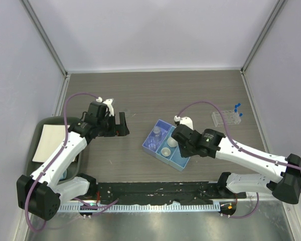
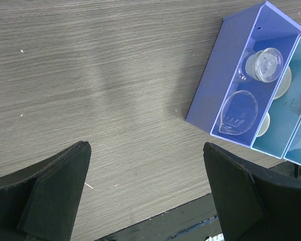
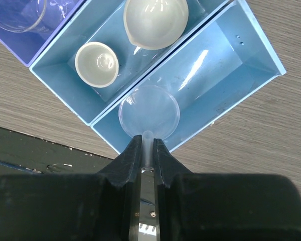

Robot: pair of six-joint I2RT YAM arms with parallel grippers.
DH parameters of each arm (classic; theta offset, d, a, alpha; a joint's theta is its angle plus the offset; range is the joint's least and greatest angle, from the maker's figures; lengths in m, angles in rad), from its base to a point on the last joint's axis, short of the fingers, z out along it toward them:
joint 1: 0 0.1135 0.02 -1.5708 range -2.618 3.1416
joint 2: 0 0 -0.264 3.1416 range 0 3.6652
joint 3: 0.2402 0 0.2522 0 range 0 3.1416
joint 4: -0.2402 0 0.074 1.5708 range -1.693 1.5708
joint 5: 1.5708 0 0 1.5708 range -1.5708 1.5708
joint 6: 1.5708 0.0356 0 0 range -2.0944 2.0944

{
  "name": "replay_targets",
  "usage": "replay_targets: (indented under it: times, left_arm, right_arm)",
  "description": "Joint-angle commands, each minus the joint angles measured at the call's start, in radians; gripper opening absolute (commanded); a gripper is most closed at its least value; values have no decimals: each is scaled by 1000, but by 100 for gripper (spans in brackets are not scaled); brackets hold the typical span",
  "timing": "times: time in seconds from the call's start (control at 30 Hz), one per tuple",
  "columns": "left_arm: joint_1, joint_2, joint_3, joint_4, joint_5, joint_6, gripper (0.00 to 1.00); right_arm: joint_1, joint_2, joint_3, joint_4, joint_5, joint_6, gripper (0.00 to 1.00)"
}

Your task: Organize the chemistry lab equipment

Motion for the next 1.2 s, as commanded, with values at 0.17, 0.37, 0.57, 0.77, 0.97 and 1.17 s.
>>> replay_targets:
  times: [0.17,0.37,0.57,0.77,0.97,1.17]
  left_arm:
    - [-8,-22,11,8,-4,18,100]
    - [-8,-19,13,8,-10,18,100]
    - [-11,-17,11,8,-7,18,100]
    - [-12,-11,11,8,-4,18,100]
    - [-15,-8,11,8,-7,19,100]
    - [-20,-7,11,6,-8,18,100]
  right_arm:
    - [55,43,-23,37,98,39,1]
    - [91,71,-45,45,116,51,1]
    - [110,78,-51,54,132,65,1]
    - [125,78,-63,55,139,86,15]
    - [139,78,-66,49,144,99,27]
    - [151,78,-72,52,139,111,36]
